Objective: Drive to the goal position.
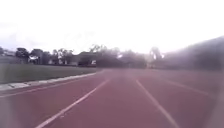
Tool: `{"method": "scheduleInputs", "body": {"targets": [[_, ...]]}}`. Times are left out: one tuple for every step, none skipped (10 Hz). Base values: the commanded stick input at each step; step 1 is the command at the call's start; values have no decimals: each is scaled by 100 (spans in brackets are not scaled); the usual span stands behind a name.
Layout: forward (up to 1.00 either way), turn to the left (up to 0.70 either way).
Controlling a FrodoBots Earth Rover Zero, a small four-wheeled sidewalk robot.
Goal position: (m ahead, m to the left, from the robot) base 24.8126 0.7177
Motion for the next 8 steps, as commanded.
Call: {"method": "scheduleInputs", "body": {"targets": [[70, 0], [70, 0], [70, 0], [70, 0], [70, 0], [70, 0], [70, 0], [70, 0]]}}
